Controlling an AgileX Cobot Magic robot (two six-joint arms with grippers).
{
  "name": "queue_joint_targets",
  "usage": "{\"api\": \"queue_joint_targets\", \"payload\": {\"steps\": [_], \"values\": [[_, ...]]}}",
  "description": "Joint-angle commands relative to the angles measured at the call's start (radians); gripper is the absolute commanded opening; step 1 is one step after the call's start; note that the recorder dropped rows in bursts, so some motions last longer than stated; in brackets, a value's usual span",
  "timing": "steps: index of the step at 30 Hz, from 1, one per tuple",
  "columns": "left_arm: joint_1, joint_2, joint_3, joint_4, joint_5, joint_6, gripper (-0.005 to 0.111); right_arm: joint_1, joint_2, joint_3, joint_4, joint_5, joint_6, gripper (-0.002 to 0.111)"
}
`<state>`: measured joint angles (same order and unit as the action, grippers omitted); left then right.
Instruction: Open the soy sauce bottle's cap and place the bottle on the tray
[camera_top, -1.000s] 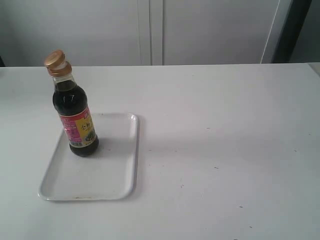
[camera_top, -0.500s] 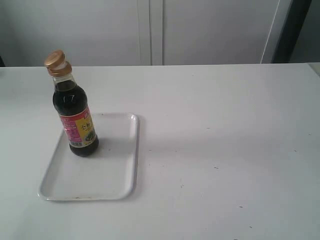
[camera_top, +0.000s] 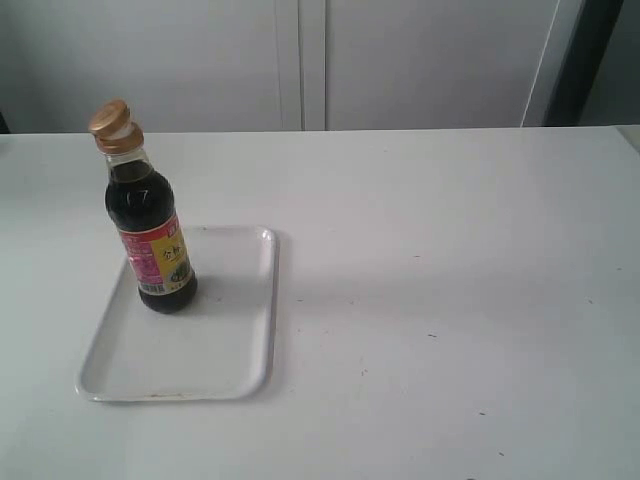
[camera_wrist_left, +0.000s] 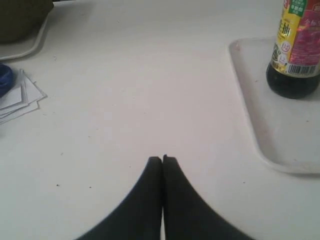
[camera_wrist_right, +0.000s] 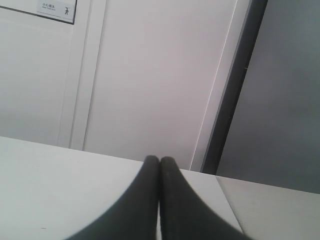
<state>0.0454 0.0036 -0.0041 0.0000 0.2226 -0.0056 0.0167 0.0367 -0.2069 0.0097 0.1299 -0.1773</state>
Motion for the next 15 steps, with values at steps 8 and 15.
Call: {"api": "queue_joint_targets", "payload": {"steps": [8,15], "values": [[0.004,-0.004,0.004,-0.021,0.005,-0.005,0.000,-0.008,-0.004,0.002,0.001,0.000,0.002,0.000],[0.004,-0.004,0.004,-0.021,0.003,-0.005,0.000,-0.008,-0.004,0.002,0.001,0.000,0.002,0.000]]}}
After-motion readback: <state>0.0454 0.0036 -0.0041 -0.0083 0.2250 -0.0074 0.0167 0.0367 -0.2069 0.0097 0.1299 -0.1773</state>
